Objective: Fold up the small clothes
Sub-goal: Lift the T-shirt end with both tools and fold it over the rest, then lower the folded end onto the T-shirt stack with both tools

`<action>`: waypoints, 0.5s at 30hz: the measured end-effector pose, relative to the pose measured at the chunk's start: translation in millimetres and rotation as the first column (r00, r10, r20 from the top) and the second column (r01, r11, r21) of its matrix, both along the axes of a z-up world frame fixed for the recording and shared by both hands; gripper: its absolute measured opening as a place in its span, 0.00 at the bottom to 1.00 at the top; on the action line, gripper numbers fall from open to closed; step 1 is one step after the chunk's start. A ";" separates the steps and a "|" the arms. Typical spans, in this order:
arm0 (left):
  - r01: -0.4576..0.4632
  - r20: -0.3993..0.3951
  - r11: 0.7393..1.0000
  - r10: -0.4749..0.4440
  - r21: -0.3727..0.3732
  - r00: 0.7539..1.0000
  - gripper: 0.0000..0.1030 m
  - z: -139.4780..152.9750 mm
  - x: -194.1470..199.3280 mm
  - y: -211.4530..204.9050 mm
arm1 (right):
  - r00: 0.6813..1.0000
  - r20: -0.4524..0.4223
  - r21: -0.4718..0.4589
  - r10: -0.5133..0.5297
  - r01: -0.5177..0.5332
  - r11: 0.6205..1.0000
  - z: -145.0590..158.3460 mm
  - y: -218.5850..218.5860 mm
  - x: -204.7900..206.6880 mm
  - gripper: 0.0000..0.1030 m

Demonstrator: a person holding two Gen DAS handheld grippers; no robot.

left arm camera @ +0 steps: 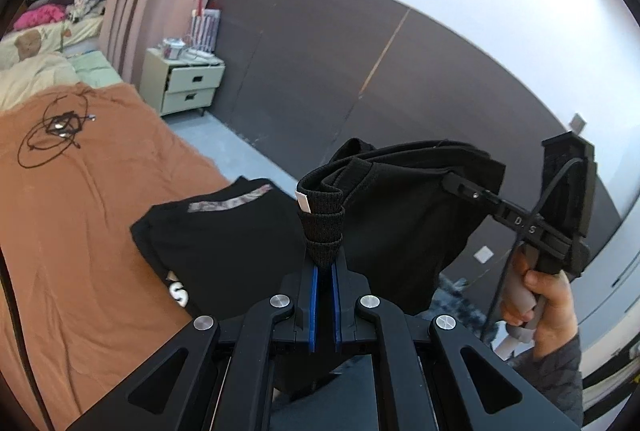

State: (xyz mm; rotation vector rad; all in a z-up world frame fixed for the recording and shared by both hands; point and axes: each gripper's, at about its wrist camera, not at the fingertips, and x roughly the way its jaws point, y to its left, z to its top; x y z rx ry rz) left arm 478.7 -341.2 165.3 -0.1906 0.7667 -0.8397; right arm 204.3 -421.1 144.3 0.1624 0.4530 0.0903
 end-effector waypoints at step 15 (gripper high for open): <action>-0.079 -0.118 0.996 0.084 0.045 0.989 0.05 -86.4 106.6 12.4 | 0.989 -0.151 -0.043 0.000 -0.007 0.999 -4.5 21.7 109.8 0.07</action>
